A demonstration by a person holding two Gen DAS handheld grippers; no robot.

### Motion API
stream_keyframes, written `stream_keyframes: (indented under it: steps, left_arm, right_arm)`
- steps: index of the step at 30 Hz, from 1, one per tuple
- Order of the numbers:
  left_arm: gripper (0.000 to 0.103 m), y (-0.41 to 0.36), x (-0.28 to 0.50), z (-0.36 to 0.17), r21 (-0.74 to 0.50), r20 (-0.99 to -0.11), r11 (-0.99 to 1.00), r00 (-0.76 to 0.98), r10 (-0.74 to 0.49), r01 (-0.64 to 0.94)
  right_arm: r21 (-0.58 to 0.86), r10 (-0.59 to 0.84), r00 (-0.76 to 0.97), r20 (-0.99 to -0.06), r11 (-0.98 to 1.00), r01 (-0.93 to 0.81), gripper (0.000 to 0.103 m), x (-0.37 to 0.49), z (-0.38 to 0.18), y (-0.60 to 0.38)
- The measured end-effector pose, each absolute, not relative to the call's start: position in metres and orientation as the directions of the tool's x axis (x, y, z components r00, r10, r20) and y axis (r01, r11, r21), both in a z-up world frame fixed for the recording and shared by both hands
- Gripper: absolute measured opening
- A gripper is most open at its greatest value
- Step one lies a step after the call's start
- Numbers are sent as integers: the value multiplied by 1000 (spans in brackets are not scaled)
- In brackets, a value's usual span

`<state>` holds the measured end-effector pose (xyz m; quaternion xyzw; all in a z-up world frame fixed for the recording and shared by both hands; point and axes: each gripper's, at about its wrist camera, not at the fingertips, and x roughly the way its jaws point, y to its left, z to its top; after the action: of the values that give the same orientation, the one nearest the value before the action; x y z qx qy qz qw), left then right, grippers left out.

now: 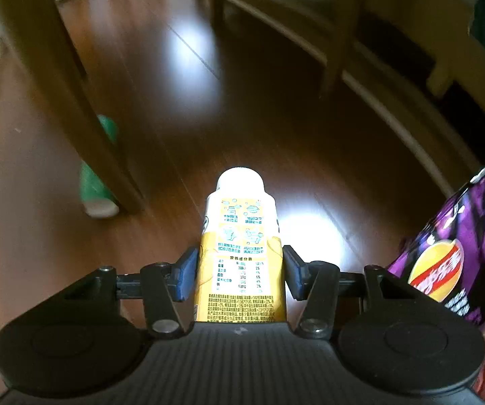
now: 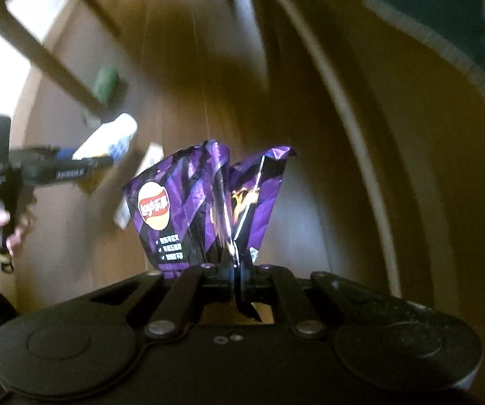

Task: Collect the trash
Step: 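Lift the chip bag and drink carton up to the teal wastebasket with both tools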

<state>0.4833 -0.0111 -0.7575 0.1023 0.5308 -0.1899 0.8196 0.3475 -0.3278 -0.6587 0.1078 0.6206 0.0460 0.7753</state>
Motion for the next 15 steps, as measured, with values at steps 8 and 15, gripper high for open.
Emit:
stream_keyframes:
  steps: [8, 15]
  left_arm:
    - [52, 12, 494, -644, -27, -817, 924, 525, -239, 380]
    - [52, 18, 489, -553, -12, -722, 922, 634, -276, 387]
  right_arm:
    - [283, 222, 448, -866, 956, 73, 3, 344, -565, -358]
    - [273, 183, 649, -739, 961, 40, 3, 331, -481, -380]
